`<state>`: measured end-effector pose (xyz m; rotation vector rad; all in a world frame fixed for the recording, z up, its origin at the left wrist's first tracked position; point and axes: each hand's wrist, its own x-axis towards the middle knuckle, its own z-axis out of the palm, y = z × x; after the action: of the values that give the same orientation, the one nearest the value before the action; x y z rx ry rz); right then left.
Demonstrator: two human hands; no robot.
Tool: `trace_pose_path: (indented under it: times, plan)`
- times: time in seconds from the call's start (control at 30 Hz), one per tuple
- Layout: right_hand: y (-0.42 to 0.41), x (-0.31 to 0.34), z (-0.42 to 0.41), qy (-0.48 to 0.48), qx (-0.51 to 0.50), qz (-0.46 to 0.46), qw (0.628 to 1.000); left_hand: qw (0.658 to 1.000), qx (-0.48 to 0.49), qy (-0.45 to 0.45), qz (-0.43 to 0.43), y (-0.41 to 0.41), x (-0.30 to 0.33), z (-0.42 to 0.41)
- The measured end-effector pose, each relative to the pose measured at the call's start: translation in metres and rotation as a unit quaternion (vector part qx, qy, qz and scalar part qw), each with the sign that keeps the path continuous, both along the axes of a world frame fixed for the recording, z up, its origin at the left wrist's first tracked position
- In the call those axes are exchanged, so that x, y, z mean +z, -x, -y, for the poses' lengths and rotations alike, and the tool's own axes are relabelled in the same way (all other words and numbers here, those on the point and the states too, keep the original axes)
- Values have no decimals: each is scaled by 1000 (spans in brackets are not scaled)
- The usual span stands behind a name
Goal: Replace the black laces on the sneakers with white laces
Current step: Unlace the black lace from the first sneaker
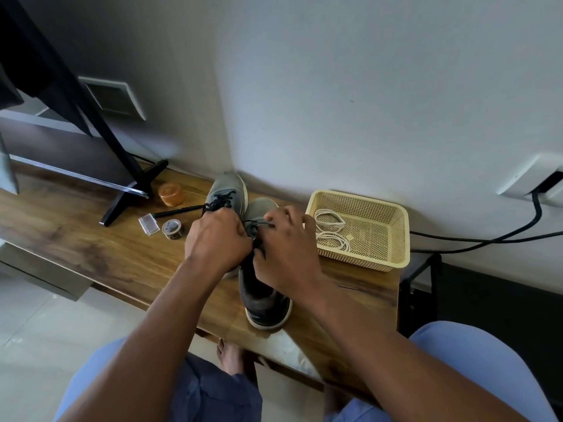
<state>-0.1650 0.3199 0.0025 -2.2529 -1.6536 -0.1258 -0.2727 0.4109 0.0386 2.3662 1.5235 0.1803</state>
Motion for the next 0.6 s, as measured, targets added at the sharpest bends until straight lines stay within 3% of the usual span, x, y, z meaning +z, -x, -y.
trace_pose_path:
  times: [0.13,0.3,0.47,0.6]
  plan:
    - [4,-13,-1,-25,29,0,999,1000,7,8,-6,4,-1,0]
    - [-1,-7,-2,-94,-23,-45,994,1000,14,0,-19,-2,-1,1]
    - [-19,-1,-1,-172,-113,-152,967,999,16,-10,-27,-7,1,2]
    - [-24,5,-4,-197,-191,-269,923,999,9,-17,-31,-10,1,4]
